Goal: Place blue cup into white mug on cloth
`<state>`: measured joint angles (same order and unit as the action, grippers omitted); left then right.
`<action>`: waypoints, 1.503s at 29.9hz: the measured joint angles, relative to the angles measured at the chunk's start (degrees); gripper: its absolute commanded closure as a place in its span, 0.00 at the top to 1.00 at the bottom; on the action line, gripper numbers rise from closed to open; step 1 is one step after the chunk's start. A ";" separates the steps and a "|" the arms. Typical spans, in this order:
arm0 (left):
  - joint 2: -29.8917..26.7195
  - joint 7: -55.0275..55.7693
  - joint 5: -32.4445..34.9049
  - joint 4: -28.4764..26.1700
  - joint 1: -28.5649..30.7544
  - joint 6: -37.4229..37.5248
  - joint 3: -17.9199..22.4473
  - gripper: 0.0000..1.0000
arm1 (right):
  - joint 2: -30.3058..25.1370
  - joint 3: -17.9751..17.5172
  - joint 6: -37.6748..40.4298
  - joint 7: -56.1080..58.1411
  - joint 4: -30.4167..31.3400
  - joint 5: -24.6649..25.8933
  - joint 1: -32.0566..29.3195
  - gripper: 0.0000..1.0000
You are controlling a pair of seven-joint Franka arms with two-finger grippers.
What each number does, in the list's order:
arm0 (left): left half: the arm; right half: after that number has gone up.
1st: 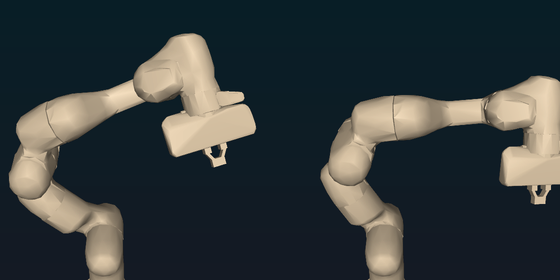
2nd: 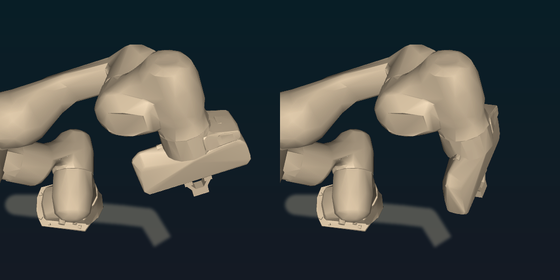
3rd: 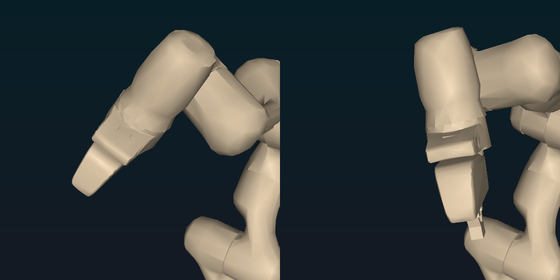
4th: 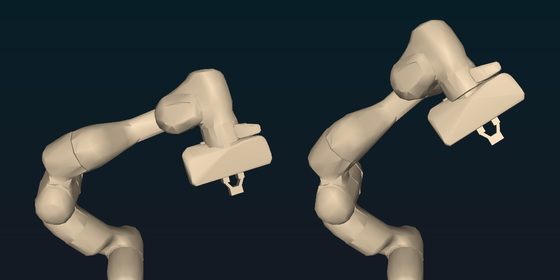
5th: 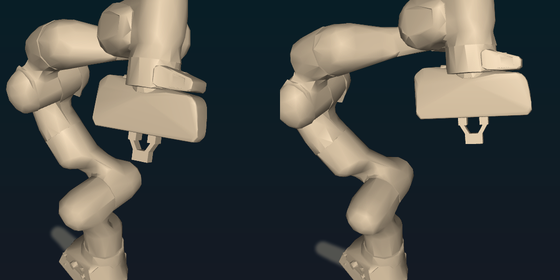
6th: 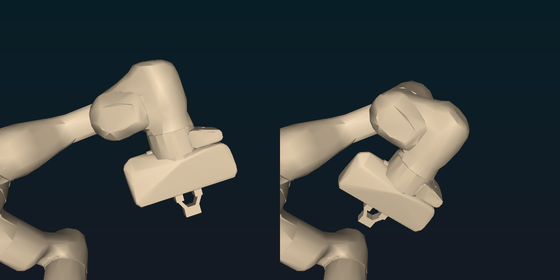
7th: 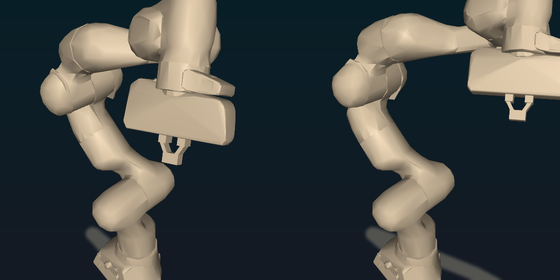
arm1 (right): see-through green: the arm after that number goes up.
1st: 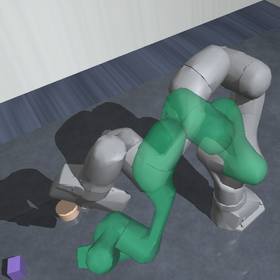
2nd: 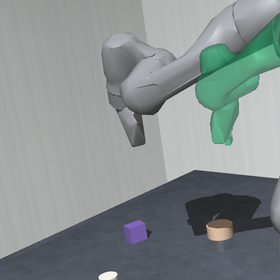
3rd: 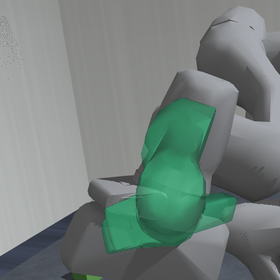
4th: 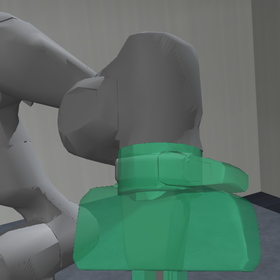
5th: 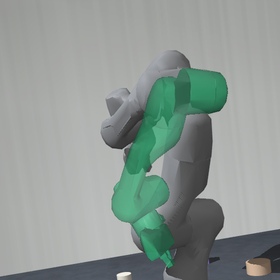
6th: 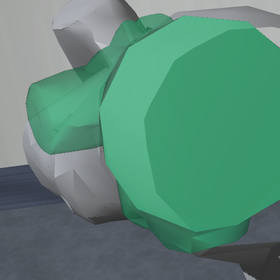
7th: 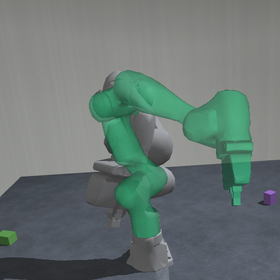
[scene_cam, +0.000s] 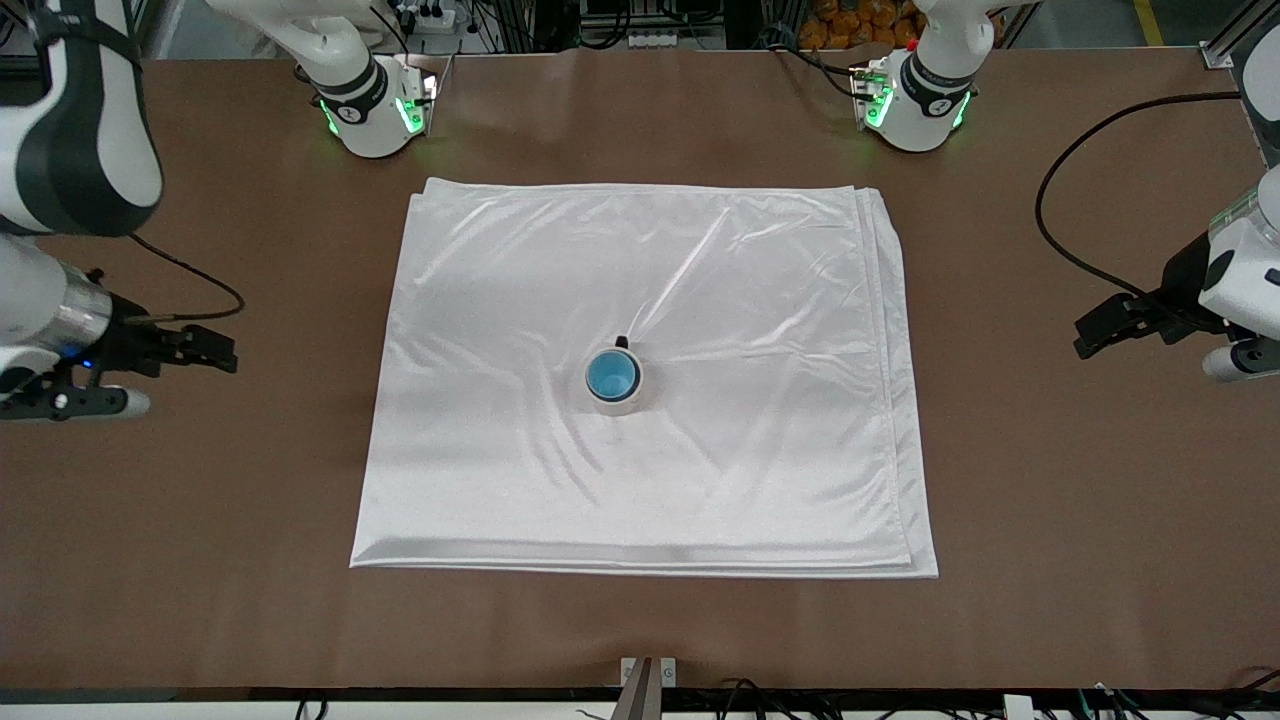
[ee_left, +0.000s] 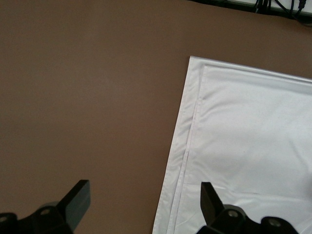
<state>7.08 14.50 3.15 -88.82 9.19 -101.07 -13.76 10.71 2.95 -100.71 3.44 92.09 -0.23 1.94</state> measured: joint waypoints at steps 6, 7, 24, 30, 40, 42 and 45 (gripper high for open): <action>-0.22 -0.21 0.00 -0.18 0.38 0.00 0.05 1.00 | -8.07 -0.01 4.14 0.68 0.49 0.25 -1.14 1.00; -0.25 -0.28 0.00 -0.20 0.51 0.00 0.05 1.00 | -8.99 -0.03 4.40 0.69 0.80 0.26 -1.15 1.00; -0.71 -0.86 0.00 -0.35 0.98 0.09 0.01 1.00 | -9.43 -0.32 3.68 0.69 2.95 0.38 -1.15 1.00; -1.02 -0.90 0.00 -0.56 0.98 0.11 -0.01 1.00 | -9.44 -0.32 3.63 0.69 2.95 0.39 -1.15 1.00; -1.02 -2.09 0.00 -0.75 1.53 0.11 0.03 1.00 | -9.81 -0.31 3.85 0.69 2.37 0.42 -1.16 1.00; -1.02 -2.16 0.00 -0.79 1.51 0.11 0.03 1.00 | -9.91 -0.31 4.07 0.69 2.04 0.42 -1.17 1.00; -1.02 -2.16 0.00 -0.82 1.43 0.11 0.02 1.00 | -10.04 -0.31 4.43 0.69 1.67 0.42 -1.17 1.00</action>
<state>6.06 12.34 3.15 -89.64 10.63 -100.96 -13.74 0.67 2.64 -96.28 4.13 93.76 0.19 0.77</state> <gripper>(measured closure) 0.000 0.000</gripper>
